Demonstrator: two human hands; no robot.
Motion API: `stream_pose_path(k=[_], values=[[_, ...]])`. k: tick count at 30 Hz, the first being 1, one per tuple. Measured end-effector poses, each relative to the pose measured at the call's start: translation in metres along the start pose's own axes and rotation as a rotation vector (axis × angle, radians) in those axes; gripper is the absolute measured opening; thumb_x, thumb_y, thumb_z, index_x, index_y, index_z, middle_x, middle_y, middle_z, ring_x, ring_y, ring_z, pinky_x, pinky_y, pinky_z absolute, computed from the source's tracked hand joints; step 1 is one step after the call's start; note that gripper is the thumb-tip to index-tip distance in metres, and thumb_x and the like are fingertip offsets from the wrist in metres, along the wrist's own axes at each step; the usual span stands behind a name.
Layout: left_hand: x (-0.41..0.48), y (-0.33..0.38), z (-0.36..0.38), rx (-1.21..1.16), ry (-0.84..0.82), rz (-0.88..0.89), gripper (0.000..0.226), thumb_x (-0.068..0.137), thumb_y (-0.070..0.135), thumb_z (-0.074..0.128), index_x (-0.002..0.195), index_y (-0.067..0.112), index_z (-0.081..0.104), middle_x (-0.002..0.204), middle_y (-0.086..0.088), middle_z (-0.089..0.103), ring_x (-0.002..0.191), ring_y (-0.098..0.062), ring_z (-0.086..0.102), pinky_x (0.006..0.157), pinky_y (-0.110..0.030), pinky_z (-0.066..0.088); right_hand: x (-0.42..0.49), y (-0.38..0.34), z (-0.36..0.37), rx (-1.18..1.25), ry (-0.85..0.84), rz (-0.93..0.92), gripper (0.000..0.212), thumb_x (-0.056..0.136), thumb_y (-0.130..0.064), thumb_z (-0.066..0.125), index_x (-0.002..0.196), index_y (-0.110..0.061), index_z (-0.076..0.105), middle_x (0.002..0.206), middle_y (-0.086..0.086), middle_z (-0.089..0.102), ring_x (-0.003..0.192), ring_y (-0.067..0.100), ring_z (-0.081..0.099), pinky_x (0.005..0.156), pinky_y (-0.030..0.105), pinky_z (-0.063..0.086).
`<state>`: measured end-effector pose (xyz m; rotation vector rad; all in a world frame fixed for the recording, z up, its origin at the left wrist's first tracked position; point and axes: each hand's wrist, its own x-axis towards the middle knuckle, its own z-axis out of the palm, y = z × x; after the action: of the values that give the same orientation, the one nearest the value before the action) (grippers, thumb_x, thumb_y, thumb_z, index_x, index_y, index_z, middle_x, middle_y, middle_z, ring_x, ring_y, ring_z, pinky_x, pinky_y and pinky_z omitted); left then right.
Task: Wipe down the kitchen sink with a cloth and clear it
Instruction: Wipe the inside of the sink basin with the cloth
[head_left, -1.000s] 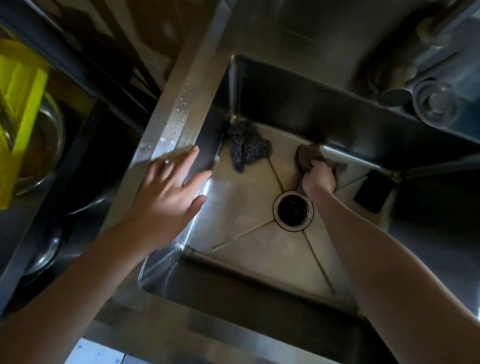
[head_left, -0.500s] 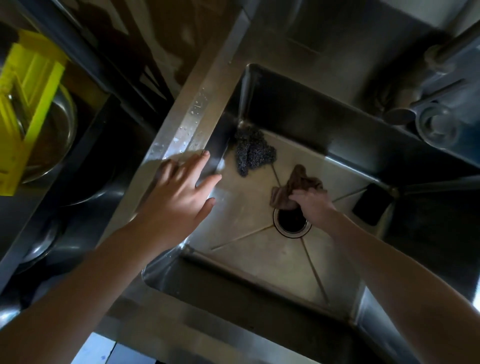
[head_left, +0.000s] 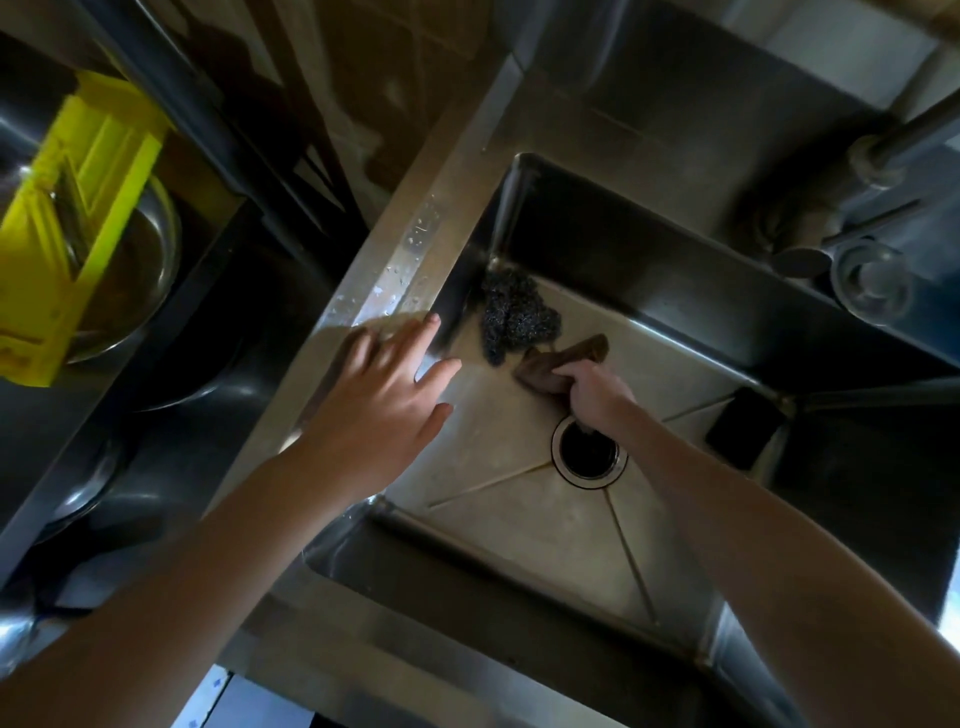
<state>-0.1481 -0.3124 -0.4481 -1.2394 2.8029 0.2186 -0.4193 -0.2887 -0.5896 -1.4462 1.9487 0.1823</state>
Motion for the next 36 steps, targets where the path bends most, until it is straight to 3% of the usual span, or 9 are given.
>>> stream_pose_path(k=[6,11,14,18,27,31,36], values=[[0.0,0.001,-0.001,-0.001,-0.036,-0.013,0.04,0.086,0.029,0.062,0.121,0.011,0.059,0.142,-0.025,0.04,0.125,-0.037,0.047,0.101,-0.054,0.035,0.003,-0.022,0.018,-0.411,-0.154,-0.216,0.034,0.091,-0.008,0.048,0.117,-0.025,0.061,0.122,0.01,0.059,0.117,0.032,0.049,0.098,0.04,0.04],[0.0,0.002,-0.003,0.008,-0.058,-0.021,0.039,0.088,0.032,0.058,0.122,0.014,0.056,0.145,-0.021,0.037,0.128,-0.035,0.044,0.103,-0.052,0.032,-0.018,-0.003,0.027,-0.618,-0.259,-0.334,0.038,0.088,-0.003,0.047,0.115,-0.026,0.061,0.122,0.001,0.06,0.117,0.027,0.048,0.094,0.041,0.038],[-0.001,0.0,-0.004,0.01,-0.046,-0.002,0.039,0.087,0.031,0.057,0.123,0.014,0.056,0.144,-0.021,0.038,0.129,-0.034,0.043,0.104,-0.052,0.031,-0.032,0.002,0.036,-0.567,-0.271,-0.311,0.039,0.088,-0.008,0.046,0.119,-0.028,0.06,0.125,0.001,0.059,0.121,0.026,0.047,0.098,0.04,0.04],[-0.002,-0.001,-0.005,-0.005,-0.053,0.024,0.04,0.09,0.033,0.051,0.125,0.013,0.053,0.146,-0.02,0.034,0.135,-0.033,0.035,0.107,-0.053,0.026,-0.05,-0.018,0.054,-0.344,-0.237,-0.295,0.049,0.087,0.001,0.045,0.128,-0.026,0.053,0.135,0.002,0.052,0.123,0.028,0.044,0.102,0.039,0.035],[-0.022,-0.008,-0.01,-0.066,0.08,0.006,0.032,0.077,0.021,0.071,0.105,0.006,0.067,0.127,-0.023,0.056,0.119,-0.037,0.052,0.1,-0.054,0.037,-0.078,-0.108,0.123,-0.155,-0.261,-0.303,0.045,0.093,-0.014,0.044,0.136,-0.025,0.043,0.14,0.0,0.044,0.121,0.029,0.043,0.099,0.04,0.039],[-0.03,-0.009,-0.007,-0.097,0.045,-0.031,0.033,0.083,0.023,0.063,0.113,0.009,0.063,0.135,-0.02,0.049,0.127,-0.036,0.044,0.105,-0.048,0.032,-0.088,-0.112,0.135,-0.286,-0.263,-0.438,0.037,0.097,-0.027,0.043,0.134,-0.029,0.043,0.138,-0.001,0.041,0.115,0.031,0.045,0.095,0.043,0.037],[-0.041,-0.007,0.001,-0.157,0.028,-0.052,0.034,0.087,0.023,0.061,0.118,0.01,0.058,0.141,-0.019,0.041,0.134,-0.035,0.034,0.111,-0.046,0.021,-0.093,-0.066,0.122,-0.439,-0.27,-0.558,0.044,0.094,-0.015,0.041,0.137,-0.025,0.04,0.147,0.0,0.032,0.118,0.035,0.04,0.098,0.046,0.03]])
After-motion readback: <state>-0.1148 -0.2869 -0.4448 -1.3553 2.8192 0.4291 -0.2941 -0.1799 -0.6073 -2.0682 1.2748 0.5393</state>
